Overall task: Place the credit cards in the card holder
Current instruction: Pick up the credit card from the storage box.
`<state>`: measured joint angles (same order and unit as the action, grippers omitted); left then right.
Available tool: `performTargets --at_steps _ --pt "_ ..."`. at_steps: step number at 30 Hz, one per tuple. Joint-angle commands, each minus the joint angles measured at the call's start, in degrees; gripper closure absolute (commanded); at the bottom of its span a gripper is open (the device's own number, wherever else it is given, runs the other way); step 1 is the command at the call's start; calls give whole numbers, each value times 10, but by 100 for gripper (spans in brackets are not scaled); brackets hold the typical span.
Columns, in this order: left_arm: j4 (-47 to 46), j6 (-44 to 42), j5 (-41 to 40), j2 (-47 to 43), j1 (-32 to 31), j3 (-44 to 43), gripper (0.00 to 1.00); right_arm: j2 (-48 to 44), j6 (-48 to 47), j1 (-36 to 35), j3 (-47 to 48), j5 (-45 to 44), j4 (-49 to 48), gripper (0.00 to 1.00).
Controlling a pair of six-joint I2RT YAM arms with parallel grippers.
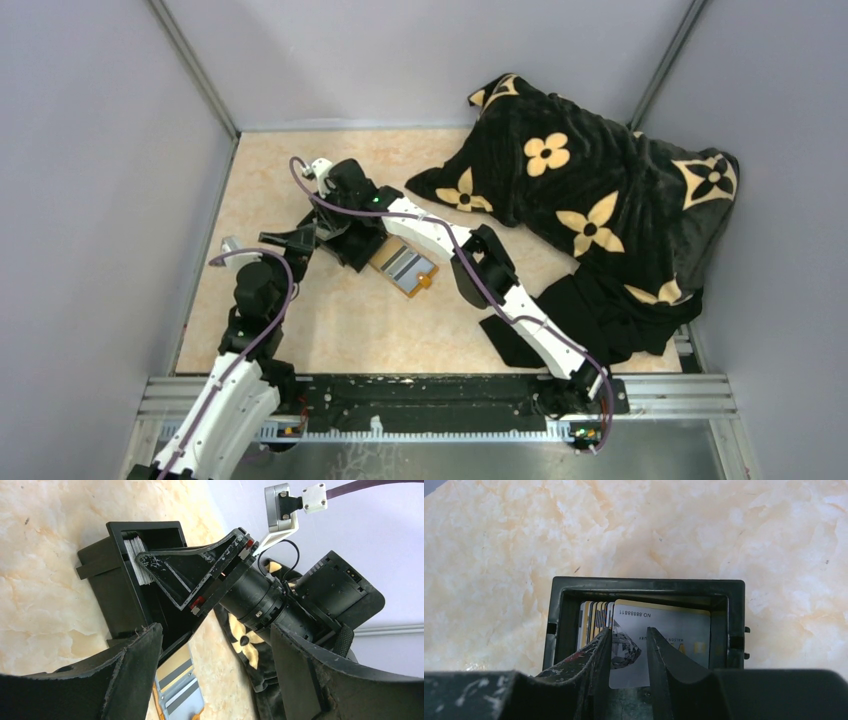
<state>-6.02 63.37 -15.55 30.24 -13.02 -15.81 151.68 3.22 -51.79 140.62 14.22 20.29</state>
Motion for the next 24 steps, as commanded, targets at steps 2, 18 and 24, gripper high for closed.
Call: performTargets --at_steps 2,18,24 --pt "-30 1 11 9 -3 4 15 -59 5 -3 -19 9 -5 70" --pt "-40 2 9 22 -4 10 15 -66 6 -7 -17 14 0 65" --pt "-41 6 8 23 -4 15 15 -66 5 -7 -17 15 6 66"
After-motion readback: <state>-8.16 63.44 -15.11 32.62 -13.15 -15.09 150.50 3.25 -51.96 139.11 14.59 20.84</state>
